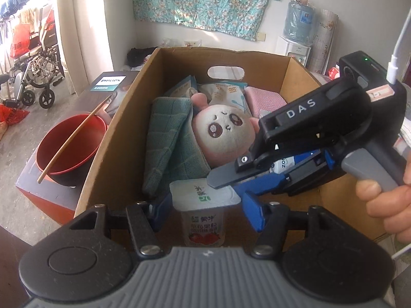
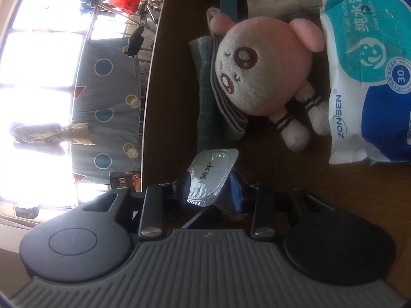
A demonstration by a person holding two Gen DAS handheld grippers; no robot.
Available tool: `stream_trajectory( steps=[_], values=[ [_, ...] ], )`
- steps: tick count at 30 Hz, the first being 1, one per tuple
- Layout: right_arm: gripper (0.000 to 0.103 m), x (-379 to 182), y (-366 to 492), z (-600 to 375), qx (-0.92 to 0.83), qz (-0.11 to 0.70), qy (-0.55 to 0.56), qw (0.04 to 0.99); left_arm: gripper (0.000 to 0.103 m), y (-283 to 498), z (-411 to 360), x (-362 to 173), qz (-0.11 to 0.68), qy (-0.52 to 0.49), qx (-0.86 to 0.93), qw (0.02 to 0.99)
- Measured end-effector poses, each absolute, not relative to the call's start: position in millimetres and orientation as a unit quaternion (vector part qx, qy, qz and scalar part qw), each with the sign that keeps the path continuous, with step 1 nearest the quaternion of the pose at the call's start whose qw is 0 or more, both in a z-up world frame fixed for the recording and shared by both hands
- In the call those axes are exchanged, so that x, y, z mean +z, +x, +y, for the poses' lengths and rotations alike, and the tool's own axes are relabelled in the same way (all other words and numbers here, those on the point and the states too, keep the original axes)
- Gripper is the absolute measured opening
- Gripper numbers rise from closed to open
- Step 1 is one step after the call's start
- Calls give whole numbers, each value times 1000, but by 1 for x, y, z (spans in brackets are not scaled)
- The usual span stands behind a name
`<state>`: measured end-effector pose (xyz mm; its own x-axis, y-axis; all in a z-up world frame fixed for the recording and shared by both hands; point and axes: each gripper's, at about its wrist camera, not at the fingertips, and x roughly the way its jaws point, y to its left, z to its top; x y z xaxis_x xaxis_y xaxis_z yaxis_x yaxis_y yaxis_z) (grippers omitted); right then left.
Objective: Organize soft objects
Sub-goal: 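Carry the yogurt cup with both grippers into the box and open them, then move both grippers back to the orange-striped towel on the bed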
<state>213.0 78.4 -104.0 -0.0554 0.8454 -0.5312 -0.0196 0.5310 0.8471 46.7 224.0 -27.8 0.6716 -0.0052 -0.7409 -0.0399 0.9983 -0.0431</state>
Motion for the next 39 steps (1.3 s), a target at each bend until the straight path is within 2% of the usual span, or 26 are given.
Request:
stream_trajectory(
  steps=[5,12,19,26,31,35,39],
  values=[
    [38,-98,209,79,367,629,313,610,70,36,219,-20,378,-26,1,925],
    [45,-85,204,74,374,608,302,632,72,28,214,-11,366,-26,0,930],
    [55,-48,185,32,394,531,341,668,87,12,194,14,321,-37,-32,946],
    [61,-8,130,-70,370,425,391,728,90,3,136,32,289,-20,-117,950],
    [66,11,76,-170,280,367,363,809,90,9,74,24,300,-25,-203,932],
    [67,6,36,-245,179,361,332,853,90,13,14,7,325,-4,-262,909],
    [68,-20,17,-298,87,393,300,865,89,24,-40,-17,368,18,-299,880]
  ],
)
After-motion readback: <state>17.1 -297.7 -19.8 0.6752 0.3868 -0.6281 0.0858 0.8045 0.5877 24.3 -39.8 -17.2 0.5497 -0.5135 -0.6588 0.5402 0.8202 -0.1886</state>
